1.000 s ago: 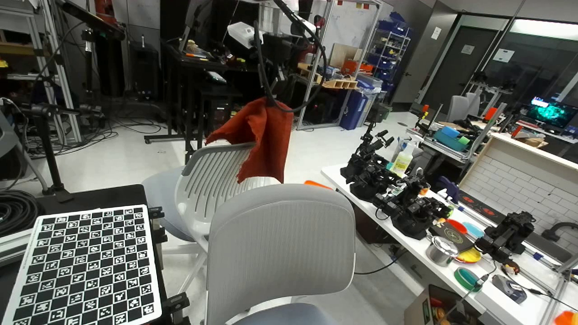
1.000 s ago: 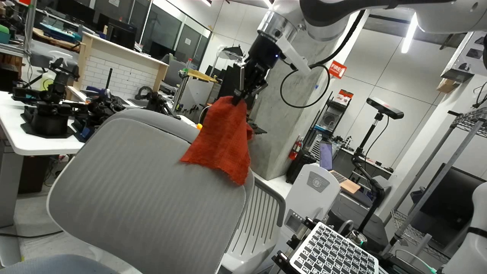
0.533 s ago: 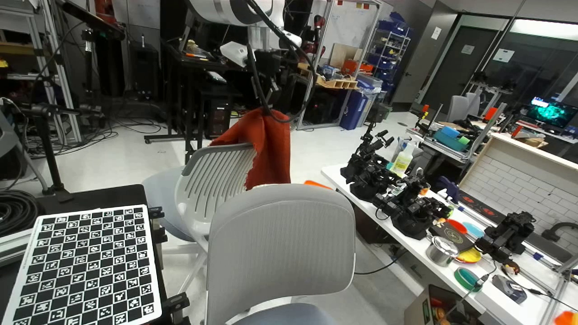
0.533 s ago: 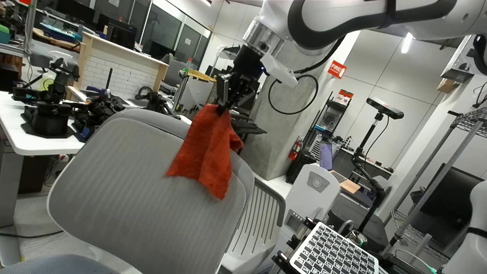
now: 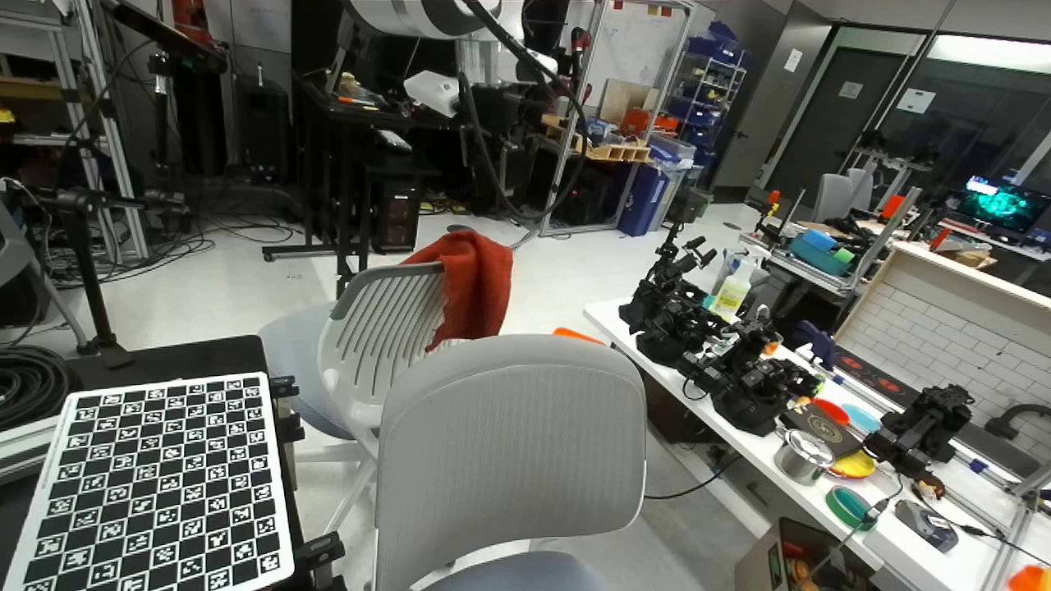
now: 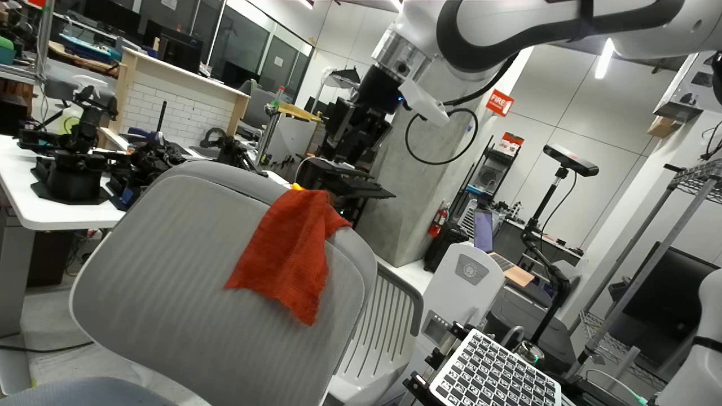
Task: Move the red cloth to the backrest of the other chair and then place it back
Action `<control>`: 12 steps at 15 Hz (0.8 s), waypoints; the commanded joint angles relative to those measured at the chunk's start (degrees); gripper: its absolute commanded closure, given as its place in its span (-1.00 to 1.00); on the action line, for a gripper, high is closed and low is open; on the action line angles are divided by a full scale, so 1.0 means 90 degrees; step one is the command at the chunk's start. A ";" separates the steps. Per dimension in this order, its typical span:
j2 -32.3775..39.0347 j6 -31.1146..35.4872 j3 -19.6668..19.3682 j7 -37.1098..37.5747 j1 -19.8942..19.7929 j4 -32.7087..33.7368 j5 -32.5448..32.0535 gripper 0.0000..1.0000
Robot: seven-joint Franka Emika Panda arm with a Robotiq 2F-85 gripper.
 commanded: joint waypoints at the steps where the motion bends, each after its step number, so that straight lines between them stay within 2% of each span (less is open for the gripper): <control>1: -0.0600 -0.0499 0.0092 -0.0746 -0.0319 -0.0260 0.0640 -0.99; 4: -0.0798 -0.1002 0.0102 -0.1312 -0.0506 -0.0260 0.1332 -1.00; 7: -0.0886 -0.1124 0.0079 -0.1869 -0.0640 -0.0294 0.1926 -1.00; 10: -0.0835 -0.0890 0.0058 -0.2133 -0.0707 -0.0320 0.2138 -1.00; 12: -0.0738 -0.0791 0.0067 -0.2022 -0.0697 -0.0272 0.2100 -1.00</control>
